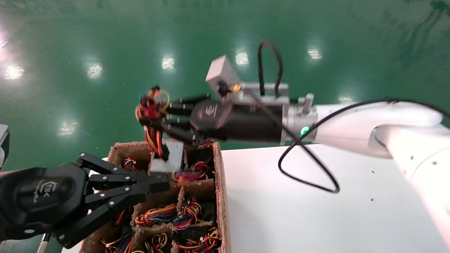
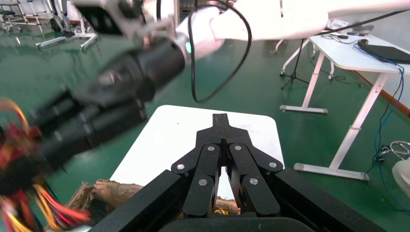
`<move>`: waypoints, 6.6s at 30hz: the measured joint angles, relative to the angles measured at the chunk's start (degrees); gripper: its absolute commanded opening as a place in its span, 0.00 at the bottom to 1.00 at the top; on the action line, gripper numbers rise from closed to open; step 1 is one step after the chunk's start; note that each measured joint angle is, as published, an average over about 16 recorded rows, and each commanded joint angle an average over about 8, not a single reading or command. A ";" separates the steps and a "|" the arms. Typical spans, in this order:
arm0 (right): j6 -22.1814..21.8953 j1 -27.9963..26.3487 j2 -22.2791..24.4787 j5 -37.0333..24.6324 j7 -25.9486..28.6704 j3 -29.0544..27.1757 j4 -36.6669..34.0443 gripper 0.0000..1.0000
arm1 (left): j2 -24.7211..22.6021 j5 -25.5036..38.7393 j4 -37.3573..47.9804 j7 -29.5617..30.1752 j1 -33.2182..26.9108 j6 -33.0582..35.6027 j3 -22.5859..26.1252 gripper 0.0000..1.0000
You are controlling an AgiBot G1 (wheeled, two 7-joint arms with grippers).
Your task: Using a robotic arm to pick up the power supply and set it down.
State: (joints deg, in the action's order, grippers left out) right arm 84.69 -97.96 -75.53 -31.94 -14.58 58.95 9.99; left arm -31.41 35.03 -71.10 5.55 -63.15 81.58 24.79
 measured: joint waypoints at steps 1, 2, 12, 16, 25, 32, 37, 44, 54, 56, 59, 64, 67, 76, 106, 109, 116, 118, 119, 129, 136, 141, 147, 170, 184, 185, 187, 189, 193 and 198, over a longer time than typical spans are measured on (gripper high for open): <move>0.13 -0.58 0.10 0.24 -0.02 -0.19 0.06 0.00 | 0.00 0.00 0.00 0.00 0.00 0.00 0.00 0.00; 0.24 -1.16 0.21 0.49 -0.06 -0.38 0.12 0.00 | 0.00 0.00 0.00 0.00 0.00 0.00 0.00 0.00; 0.39 -7.56 1.86 3.07 -1.46 -2.65 1.00 0.00 | 0.00 0.00 0.00 0.00 0.00 0.00 0.00 0.00; -0.21 -10.05 3.23 3.91 -2.48 -3.53 1.34 0.00 | 0.00 0.00 0.00 0.00 0.00 0.00 0.00 0.00; -3.50 -13.20 9.38 4.90 -4.27 -4.96 1.93 0.00 | 0.00 0.00 0.00 0.00 0.00 0.00 0.00 0.00; -6.33 -12.67 18.44 3.94 -3.59 -4.75 3.01 0.00 | 0.00 0.00 0.00 0.00 0.00 0.00 0.00 0.00; -7.96 -11.01 27.10 2.05 -2.09 -3.72 4.28 0.00 | 0.00 0.00 0.00 0.00 0.00 0.00 0.00 0.00; -10.56 -7.69 39.18 -0.94 0.43 -1.91 6.40 0.00 | 0.00 0.00 0.00 0.00 0.00 0.00 0.00 0.00; -16.17 -1.50 49.76 -3.02 2.83 -0.13 8.95 0.00 | 0.00 0.00 0.00 0.00 0.00 0.00 0.00 0.00; -17.30 -0.04 50.70 -2.95 3.14 0.05 9.38 0.00 | 0.00 0.00 0.00 0.00 0.00 0.00 0.00 0.00; -18.95 2.22 51.35 -2.43 3.59 0.17 9.90 0.00 | 0.00 0.00 0.00 0.00 0.00 0.00 0.00 0.00; -21.66 5.61 50.29 -0.89 3.80 -0.06 10.39 0.00 | 0.00 0.00 0.00 0.00 0.00 0.00 0.00 0.00; -23.24 7.10 48.68 0.01 3.67 -0.26 10.27 0.00 | 0.00 0.00 0.00 0.00 0.00 0.00 0.00 0.00; -26.36 8.22 42.39 0.47 3.07 -0.07 7.79 0.00 | 0.00 0.00 0.00 0.00 0.00 0.00 0.00 0.00; -22.41 5.04 35.40 -3.83 3.06 2.86 -3.21 0.35 | 0.00 0.00 0.00 0.00 0.00 0.00 0.01 0.00; -21.94 4.96 35.14 -4.10 3.21 3.06 -3.88 0.72 | 0.00 0.00 0.00 0.00 0.00 0.00 0.01 0.00; -20.60 4.90 34.85 -4.47 3.40 3.36 -5.07 1.00 | 0.00 0.00 0.00 0.00 0.00 0.00 0.01 0.00; -20.32 4.87 34.81 -4.50 3.32 3.38 -5.32 1.00 | 0.00 0.00 0.00 0.00 0.00 0.00 0.01 0.00; -20.19 4.86 34.79 -4.49 3.27 3.37 -5.44 1.00 | 0.00 0.00 0.00 0.00 0.00 0.00 0.01 0.00; -18.92 4.20 34.97 -4.26 2.81 3.21 -5.87 1.00 | 0.00 0.00 0.00 0.00 0.00 0.00 0.01 0.00; -18.02 3.02 35.33 -4.13 2.68 3.09 -5.46 1.00 | 0.00 0.00 0.00 0.00 0.00 0.00 0.01 0.00; -17.52 2.23 35.70 -3.71 2.34 2.77 -4.86 1.00 | 0.00 0.00 0.00 0.00 0.00 0.00 0.01 0.00; -17.08 1.46 36.28 -2.97 1.81 2.20 -3.91 1.00 | 0.00 0.00 0.00 0.00 0.00 0.00 0.01 0.00; -14.10 1.22 39.22 -0.34 1.22 -3.54 6.47 1.00 | 0.00 -0.01 0.00 0.00 0.00 0.00 0.01 0.00; -10.44 9.66 39.53 -2.64 7.02 -13.03 20.21 1.00 | 0.00 -0.01 0.00 0.00 0.00 0.00 0.01 0.00; -10.17 10.29 39.55 -2.81 7.45 -13.73 21.23 1.00 | 0.00 -0.01 0.00 0.00 0.00 0.00 0.01 0.04; -9.63 11.55 39.60 -3.15 8.31 -15.13 23.26 1.00 | 0.00 -0.01 0.00 0.00 0.00 0.00 0.01 0.29; -9.09 12.81 39.65 -3.50 9.18 -16.54 25.31 1.00 | 0.00 -0.01 0.00 0.00 0.00 0.00 0.01 0.54; -8.01 15.33 39.74 -4.18 10.90 -19.36 29.40 1.00 | 0.00 -0.01 0.00 0.00 0.00 0.00 0.01 1.00; -6.68 18.45 39.85 -5.03 13.04 -22.85 34.46 1.00 | 0.00 -0.01 0.00 0.00 0.00 0.00 0.01 1.00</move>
State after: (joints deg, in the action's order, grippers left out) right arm 78.01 -79.51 -35.67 -36.97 -1.54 36.09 44.45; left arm -31.40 35.03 -71.10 5.55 -63.15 81.58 24.80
